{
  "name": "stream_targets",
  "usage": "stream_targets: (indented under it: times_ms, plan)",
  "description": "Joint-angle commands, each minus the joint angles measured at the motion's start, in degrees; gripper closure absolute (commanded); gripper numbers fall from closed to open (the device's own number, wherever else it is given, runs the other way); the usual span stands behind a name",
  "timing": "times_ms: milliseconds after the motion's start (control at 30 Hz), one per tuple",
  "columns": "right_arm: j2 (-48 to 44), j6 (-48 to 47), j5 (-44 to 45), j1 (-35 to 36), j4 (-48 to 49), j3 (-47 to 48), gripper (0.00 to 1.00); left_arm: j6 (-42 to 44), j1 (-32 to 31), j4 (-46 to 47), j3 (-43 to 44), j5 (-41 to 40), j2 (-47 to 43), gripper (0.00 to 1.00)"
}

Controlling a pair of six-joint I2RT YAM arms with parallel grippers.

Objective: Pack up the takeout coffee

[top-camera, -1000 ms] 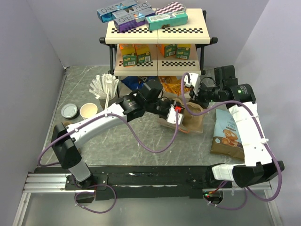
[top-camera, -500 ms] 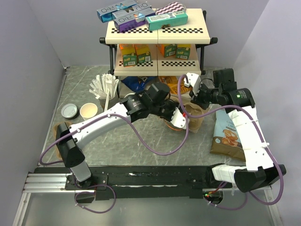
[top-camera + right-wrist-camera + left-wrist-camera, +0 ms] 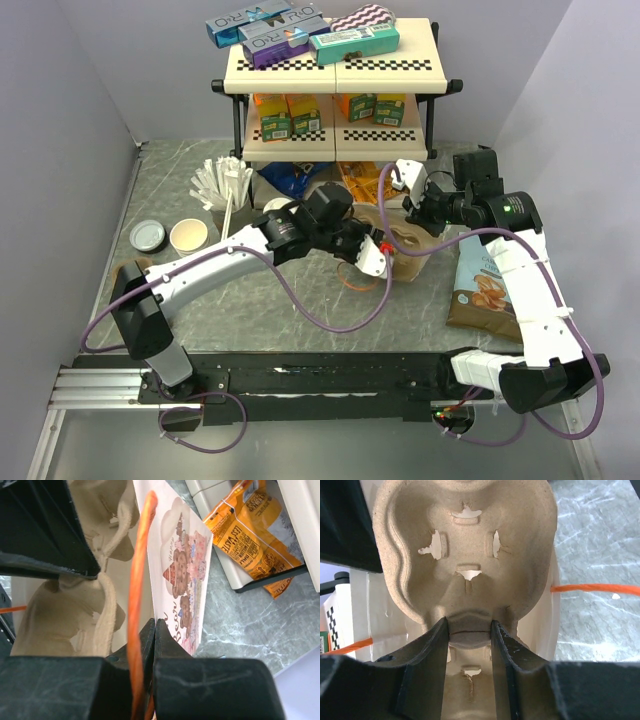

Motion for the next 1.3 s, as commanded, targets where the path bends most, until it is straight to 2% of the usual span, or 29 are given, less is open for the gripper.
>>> stream_targets:
  times_ms: [0,200,367,600,733,800,833,933,1267]
  plan:
    - [-1.8,-1.1,-1.9,0.3,0.8,0.6,1.00,-1.5,1.0,6.0,-0.9,3.7,-3.1,0.99]
    - [-2.3,-2.9,-3.8,0.3,-0.6,0.0,1.00,-3.5,1.0,8.2,-0.4,3.6,-2.7,0.99]
    - [-2.5,-3.6,-4.5,0.4,-1.1,-0.2,1.00,0.0,1.0,8.9,-1.7,1.4,-3.1,0.99]
    - [-2.7,-4.2,-3.9,0.4,-1.8,-0.2,1.00,0.5,0.3,11.0,-3.1,-3.5,-3.8,0.99]
    - [-3.0,-4.5,-3.8,0.5,-1.8,-0.8,1.00,2.5,0.2,8.3,-2.6,-4.3,-3.9,0.99]
    - [-3.0,-4.8,-4.1,0.4,-1.9,-0.6,1.00,0.9,0.5,7.4,-1.9,-3.0,-4.1,0.99]
    - [-3.1,-5.0,-4.7,0.4,-2.0,-0.6,1.00,-0.2,1.6,6.8,-1.7,1.3,-4.4,0.99]
    - [-3.6,-5.8,-6.4,0.4,-2.3,-0.5,1.00,-4.6,2.9,9.9,-3.8,5.9,-5.8,0.99]
    - [-5.4,-6.1,-8.6,0.3,-1.1,-2.0,1.00,-12.6,3.9,15.1,-7.7,11.3,-5.5,0.99]
